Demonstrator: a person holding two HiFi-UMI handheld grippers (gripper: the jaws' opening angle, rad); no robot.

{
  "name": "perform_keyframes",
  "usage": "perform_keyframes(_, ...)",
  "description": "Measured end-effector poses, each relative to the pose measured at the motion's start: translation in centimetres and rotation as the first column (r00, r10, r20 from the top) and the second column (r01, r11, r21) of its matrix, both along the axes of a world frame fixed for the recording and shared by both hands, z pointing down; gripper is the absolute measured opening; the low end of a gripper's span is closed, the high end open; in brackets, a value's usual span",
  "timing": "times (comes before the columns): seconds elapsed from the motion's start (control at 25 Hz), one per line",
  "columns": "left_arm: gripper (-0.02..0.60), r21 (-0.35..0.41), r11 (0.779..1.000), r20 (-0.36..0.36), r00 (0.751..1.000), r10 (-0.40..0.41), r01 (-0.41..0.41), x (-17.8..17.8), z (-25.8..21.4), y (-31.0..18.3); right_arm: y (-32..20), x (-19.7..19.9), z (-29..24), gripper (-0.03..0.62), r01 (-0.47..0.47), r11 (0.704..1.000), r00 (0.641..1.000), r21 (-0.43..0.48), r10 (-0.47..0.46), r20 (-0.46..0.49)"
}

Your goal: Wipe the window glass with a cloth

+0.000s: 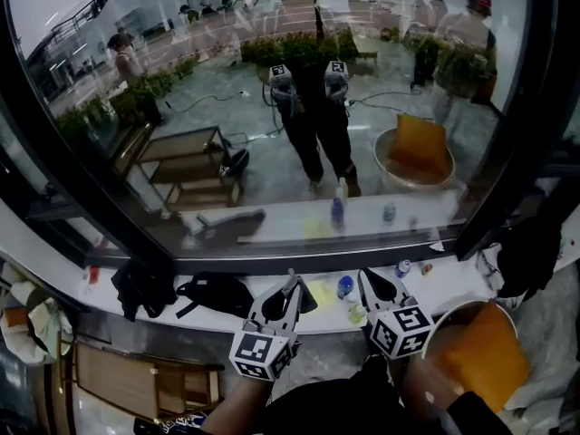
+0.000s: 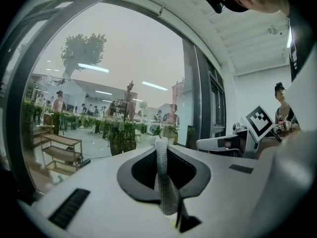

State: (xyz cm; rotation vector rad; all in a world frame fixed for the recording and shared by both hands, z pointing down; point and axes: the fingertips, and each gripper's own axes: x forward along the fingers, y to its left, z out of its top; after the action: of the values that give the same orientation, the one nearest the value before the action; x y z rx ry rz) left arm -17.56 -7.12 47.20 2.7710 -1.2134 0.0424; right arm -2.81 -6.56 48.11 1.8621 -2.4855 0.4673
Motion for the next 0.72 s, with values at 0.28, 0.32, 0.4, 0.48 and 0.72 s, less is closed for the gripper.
perform_keyframes(0.28,0.029,-0.009,0.999,0.015,0.999,0.032,-0.032,-0.8,0.5,2.4,2.9,-1.2,0.3,0.029,-0.019,1.000,1.000,-0.019,0.019,-0.003)
perform_keyframes(0.32,0.031,-0.009,0.999,0.013,0.999,0.038,-0.038,-0.7,0.7,2.7,3.2,-1.3,0.4,0.029,-0.016,1.000,1.000,-0.022,0.015,-0.005)
perform_keyframes(0.4,0.029,-0.014,0.999,-0.004,0.999,0.032,-0.032,-0.5,0.7,2.9,3.6,-1.5,0.4,0.029,-0.006,1.000,1.000,-0.022,0.006,-0.012)
perform_keyframes(0.48,0.031,-0.020,0.999,-0.012,1.000,0.025,-0.025,-0.3,0.9,2.8,3.5,-1.5,0.3,0.029,0.003,1.000,1.000,-0.017,-0.003,-0.017)
perform_keyframes(0.72,0.031,0.004,1.000,-0.036,0.999,0.014,-0.013,0.1,-0.5,2.8,3.2,-1.3,-0.4,0.028,0.019,1.000,1.000,0.000,-0.019,-0.024)
